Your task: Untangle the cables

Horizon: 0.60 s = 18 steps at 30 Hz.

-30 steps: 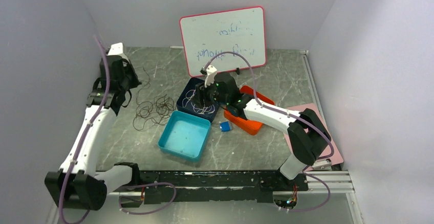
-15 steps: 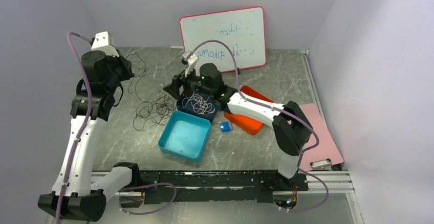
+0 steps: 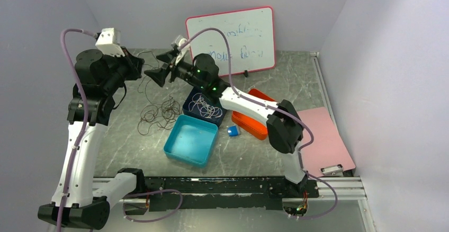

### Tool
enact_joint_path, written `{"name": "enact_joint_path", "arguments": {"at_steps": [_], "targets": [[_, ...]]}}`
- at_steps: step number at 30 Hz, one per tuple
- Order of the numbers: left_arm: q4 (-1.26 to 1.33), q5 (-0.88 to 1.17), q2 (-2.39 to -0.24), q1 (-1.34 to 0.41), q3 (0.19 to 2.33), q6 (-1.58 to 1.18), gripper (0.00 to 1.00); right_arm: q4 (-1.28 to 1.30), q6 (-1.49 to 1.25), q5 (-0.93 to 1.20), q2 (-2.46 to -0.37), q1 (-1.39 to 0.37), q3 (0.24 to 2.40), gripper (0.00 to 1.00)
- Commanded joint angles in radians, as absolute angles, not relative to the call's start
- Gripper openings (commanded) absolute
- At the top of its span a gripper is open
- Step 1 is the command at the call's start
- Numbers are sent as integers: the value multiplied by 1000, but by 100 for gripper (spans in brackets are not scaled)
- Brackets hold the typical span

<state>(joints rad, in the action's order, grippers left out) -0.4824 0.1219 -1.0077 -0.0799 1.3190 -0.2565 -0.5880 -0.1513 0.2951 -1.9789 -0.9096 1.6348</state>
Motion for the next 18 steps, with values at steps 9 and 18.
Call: {"name": "enact_joint_path", "arguments": {"at_steps": [9,18], "targets": [[-472,378,-1030,-74,1498,-251,7,-440,-177,376,-2296,-913,2025,57],[-463,377,-1050,-73,1684,-258,7,-390,-140,356,-2321,-928,1969,34]]}}
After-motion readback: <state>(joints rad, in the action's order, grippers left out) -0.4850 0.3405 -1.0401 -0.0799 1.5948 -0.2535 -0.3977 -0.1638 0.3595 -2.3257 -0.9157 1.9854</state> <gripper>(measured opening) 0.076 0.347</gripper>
